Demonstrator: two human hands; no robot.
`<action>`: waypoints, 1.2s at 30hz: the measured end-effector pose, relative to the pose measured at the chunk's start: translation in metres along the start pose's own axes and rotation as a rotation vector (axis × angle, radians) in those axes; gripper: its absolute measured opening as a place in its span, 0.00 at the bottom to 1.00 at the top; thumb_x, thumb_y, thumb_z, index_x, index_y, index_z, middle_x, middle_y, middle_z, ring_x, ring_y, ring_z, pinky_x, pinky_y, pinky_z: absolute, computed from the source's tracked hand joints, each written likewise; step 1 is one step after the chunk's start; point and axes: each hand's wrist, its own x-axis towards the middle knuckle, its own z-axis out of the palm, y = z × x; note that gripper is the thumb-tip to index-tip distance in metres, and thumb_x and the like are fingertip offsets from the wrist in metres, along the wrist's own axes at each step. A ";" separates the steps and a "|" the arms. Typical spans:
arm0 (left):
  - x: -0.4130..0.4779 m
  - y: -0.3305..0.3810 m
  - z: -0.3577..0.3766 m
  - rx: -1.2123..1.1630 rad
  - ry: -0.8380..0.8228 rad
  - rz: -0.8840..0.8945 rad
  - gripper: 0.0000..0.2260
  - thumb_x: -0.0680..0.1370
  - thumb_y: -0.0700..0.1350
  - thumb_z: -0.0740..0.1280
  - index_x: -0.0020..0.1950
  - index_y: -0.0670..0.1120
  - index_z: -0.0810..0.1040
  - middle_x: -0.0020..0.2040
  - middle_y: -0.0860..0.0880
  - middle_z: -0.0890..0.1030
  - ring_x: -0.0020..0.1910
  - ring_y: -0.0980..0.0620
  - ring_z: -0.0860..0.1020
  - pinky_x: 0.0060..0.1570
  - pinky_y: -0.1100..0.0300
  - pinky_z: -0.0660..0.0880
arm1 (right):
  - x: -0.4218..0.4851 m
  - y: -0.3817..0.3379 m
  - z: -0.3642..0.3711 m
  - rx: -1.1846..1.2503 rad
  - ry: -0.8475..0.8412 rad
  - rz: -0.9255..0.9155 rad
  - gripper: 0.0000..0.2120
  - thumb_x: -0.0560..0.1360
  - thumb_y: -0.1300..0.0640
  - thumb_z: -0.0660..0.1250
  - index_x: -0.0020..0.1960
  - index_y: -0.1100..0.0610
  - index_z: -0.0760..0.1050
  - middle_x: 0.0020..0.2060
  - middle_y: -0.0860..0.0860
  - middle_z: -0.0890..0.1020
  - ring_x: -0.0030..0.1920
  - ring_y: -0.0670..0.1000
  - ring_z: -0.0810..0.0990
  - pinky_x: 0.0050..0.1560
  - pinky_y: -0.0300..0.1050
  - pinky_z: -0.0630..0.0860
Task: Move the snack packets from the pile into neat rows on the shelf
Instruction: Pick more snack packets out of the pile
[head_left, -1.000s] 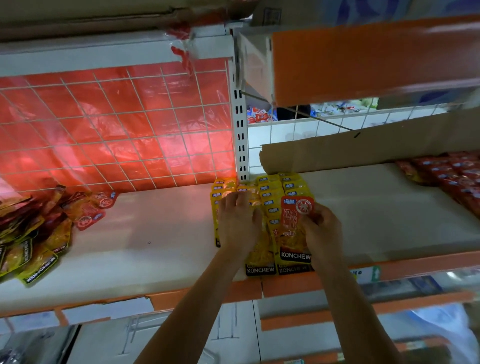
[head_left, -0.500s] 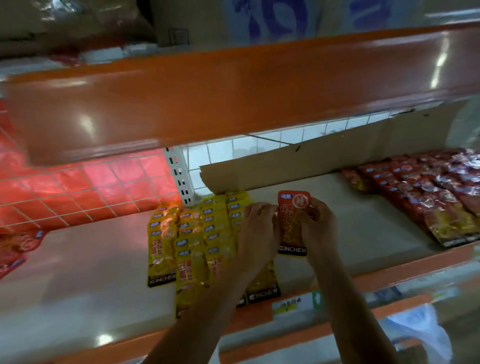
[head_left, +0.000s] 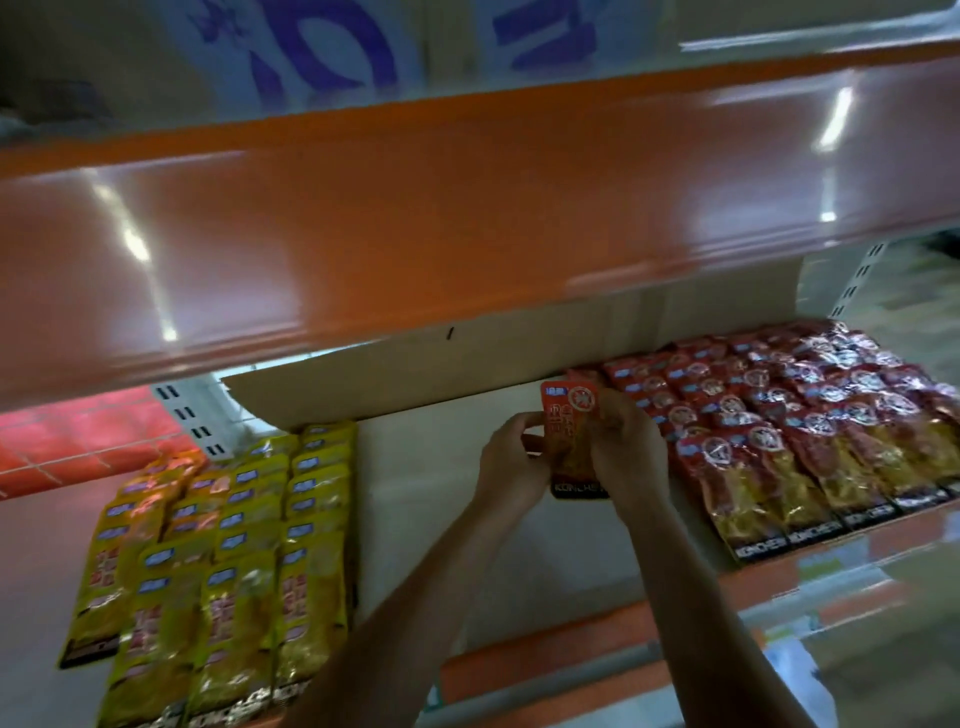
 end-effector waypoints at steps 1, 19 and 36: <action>0.004 0.003 0.008 -0.014 0.025 -0.014 0.16 0.76 0.48 0.71 0.63 0.49 0.75 0.53 0.49 0.81 0.48 0.53 0.80 0.43 0.62 0.79 | 0.005 0.003 -0.009 -0.042 0.004 -0.035 0.15 0.78 0.60 0.59 0.63 0.54 0.74 0.51 0.51 0.80 0.48 0.50 0.79 0.37 0.37 0.70; 0.060 0.014 0.071 0.221 0.104 -0.034 0.25 0.73 0.48 0.74 0.68 0.46 0.73 0.56 0.44 0.82 0.55 0.48 0.80 0.58 0.55 0.74 | 0.045 0.034 -0.046 -0.290 -0.024 -0.124 0.18 0.79 0.59 0.61 0.68 0.59 0.71 0.66 0.55 0.75 0.67 0.55 0.70 0.64 0.45 0.66; 0.058 0.016 0.076 0.482 0.127 -0.025 0.21 0.74 0.54 0.70 0.63 0.46 0.74 0.56 0.44 0.82 0.54 0.45 0.80 0.53 0.54 0.77 | 0.049 0.037 -0.042 -0.290 -0.034 -0.134 0.16 0.79 0.57 0.62 0.65 0.59 0.73 0.62 0.55 0.77 0.63 0.56 0.73 0.60 0.48 0.70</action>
